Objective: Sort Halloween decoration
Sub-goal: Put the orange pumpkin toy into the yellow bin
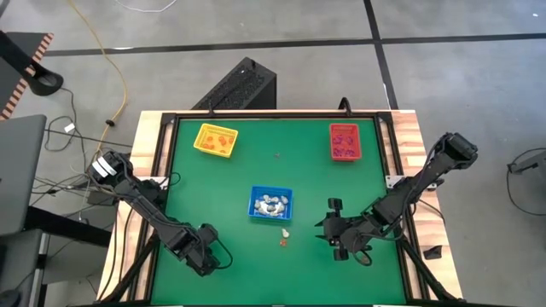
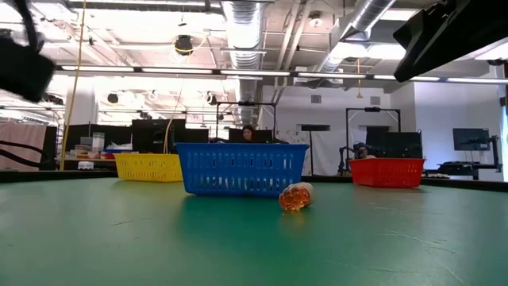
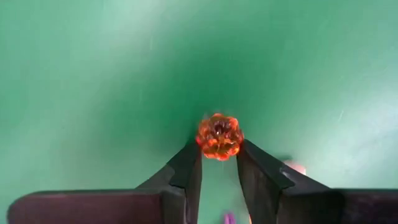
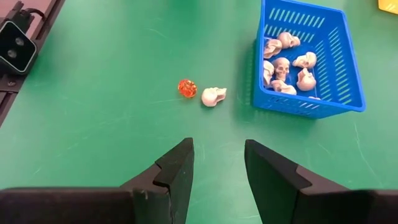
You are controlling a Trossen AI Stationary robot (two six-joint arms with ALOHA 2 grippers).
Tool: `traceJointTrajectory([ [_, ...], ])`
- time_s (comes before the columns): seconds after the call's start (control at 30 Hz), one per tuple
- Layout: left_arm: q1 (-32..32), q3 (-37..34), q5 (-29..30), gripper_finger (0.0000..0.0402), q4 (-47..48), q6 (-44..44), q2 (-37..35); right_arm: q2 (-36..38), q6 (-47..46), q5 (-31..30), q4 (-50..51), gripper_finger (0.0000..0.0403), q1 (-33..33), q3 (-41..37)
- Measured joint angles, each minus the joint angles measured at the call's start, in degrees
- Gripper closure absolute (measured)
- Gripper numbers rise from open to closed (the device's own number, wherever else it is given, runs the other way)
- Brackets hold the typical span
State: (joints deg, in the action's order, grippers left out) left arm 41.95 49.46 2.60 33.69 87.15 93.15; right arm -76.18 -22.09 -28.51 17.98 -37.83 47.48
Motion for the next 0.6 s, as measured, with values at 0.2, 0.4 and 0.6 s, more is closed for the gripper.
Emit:
traceJointTrajectory([
  [0.2,-0.72,1.33,12.22,0.0327,-1.01,-6.10,-0.40,0.00,0.02,0.04,0.00,0.0230,0.00,0.00],
  [0.4,-5.71,1.75,21.20,0.0328,-5.59,-18.82,-0.53,0.00,-0.96,0.17,0.09,0.0230,-0.06,0.00],
  [0.6,-20.38,1.76,25.16,0.0328,-1.22,-34.92,-4.58,0.02,-0.52,0.17,0.06,0.0230,0.05,0.00],
])
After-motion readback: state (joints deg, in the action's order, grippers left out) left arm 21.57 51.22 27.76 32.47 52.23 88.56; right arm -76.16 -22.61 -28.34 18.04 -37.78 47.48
